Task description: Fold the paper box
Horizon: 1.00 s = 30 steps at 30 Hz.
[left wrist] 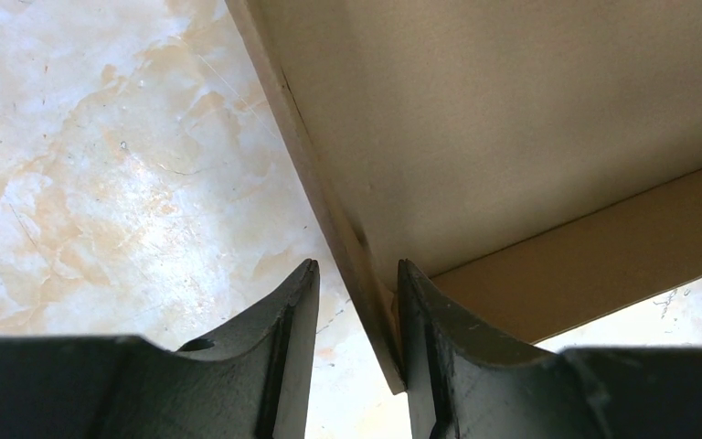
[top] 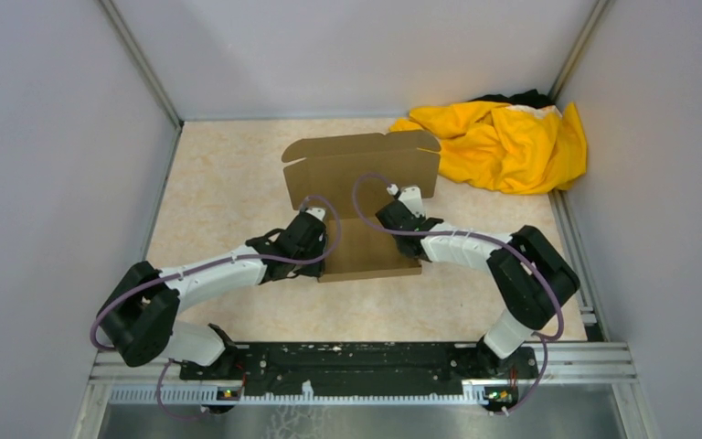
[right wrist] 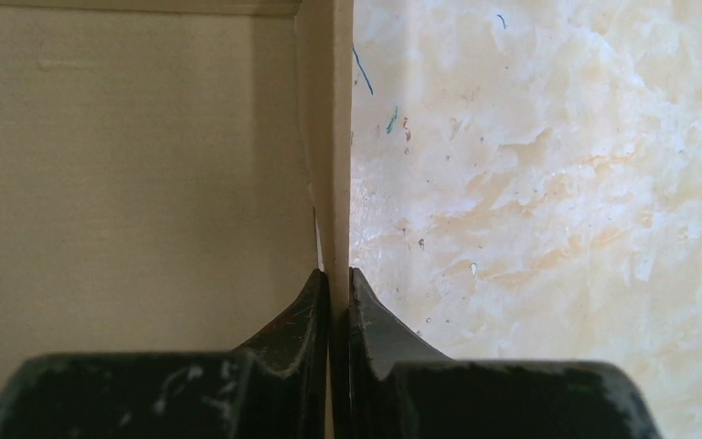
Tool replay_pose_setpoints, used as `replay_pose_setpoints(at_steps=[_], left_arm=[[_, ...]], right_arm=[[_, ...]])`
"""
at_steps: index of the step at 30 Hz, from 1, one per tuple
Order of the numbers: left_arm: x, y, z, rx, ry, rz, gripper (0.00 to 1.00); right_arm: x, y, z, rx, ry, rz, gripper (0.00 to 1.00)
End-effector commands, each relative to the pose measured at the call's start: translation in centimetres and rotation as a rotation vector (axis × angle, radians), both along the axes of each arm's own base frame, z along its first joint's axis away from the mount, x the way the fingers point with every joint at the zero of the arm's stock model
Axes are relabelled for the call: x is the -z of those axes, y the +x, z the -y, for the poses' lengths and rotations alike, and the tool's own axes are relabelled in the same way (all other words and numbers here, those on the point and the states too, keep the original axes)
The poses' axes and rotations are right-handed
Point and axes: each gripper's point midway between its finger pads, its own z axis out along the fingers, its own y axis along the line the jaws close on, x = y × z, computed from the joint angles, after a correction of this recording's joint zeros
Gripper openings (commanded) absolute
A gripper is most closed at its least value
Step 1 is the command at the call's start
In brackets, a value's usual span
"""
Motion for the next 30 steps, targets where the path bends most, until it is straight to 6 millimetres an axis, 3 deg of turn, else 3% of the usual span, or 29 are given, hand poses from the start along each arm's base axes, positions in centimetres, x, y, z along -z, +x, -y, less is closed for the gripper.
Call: replay_pose_setpoints(at_steps=[1,6,13,19,25,30], left_arm=[[-0.8,0.6,0.2,-0.003,0.003,0.023,0.43],[-0.9,0.6,0.0,-0.005,0.013,0.027,0.44],[-2.5,1.1,-0.5,-0.019,0.028,0.059,0.44],[-4.0,1.1,-1.4,-0.041,0.038,0.086,0.47],[-4.4,1.1,-2.5,-0.075,0.064,0.091,0.50],[-5.1,1.3,-3.9,-0.121,0.088,0.108,0.55]], right_arm=[[-0.9,0.5,1.8,0.075,-0.136,0.052,0.02],[-1.8,0.4,1.7,0.088,-0.169,0.093,0.01],[-2.5,1.8,-2.0,0.021,-0.040,0.083,0.00],[-3.8,2.3,-6.7,-0.093,0.067,0.085,0.00],[-3.9,1.9,-10.6,-0.156,0.144,0.058,0.00],[-3.6,0.8,-13.6,-0.202,0.224,0.022,0.06]])
